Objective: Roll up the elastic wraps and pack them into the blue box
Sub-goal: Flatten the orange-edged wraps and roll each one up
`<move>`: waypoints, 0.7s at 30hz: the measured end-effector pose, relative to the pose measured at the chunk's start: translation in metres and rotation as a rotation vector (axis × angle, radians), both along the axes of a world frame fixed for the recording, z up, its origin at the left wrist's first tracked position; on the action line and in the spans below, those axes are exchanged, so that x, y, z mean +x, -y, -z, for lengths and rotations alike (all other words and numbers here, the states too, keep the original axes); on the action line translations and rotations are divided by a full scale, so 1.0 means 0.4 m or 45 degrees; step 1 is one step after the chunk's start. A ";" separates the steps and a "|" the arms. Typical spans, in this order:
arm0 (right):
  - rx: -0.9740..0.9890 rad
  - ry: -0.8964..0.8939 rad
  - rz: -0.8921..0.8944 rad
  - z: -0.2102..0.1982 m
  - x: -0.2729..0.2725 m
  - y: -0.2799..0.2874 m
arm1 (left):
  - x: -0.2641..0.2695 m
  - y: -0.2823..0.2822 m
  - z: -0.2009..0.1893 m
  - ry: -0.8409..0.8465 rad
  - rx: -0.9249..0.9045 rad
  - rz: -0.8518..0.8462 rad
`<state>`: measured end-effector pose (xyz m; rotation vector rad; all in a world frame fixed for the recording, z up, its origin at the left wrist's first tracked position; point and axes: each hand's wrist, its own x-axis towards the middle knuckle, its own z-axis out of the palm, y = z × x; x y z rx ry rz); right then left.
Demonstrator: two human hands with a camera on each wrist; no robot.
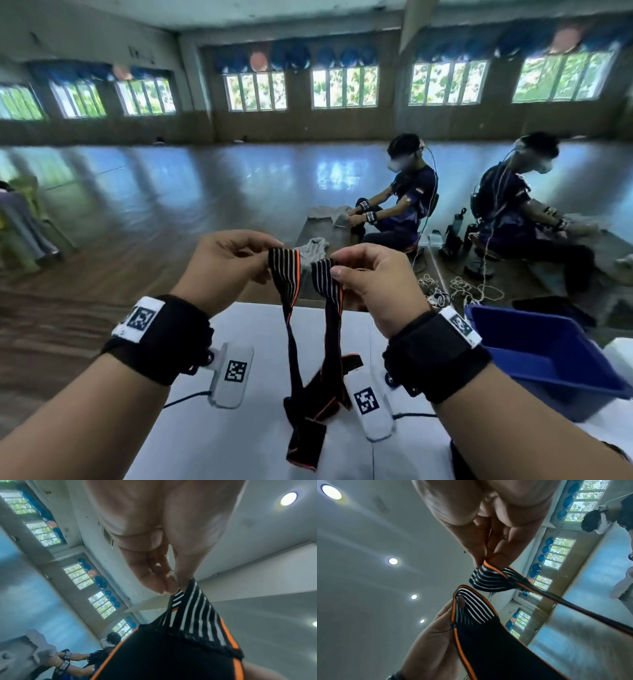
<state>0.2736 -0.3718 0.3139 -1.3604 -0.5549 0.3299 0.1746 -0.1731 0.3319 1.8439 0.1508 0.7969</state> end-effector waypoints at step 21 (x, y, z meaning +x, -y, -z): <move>0.128 -0.205 0.136 -0.007 0.036 0.197 | 0.118 0.317 0.032 0.125 0.324 -0.047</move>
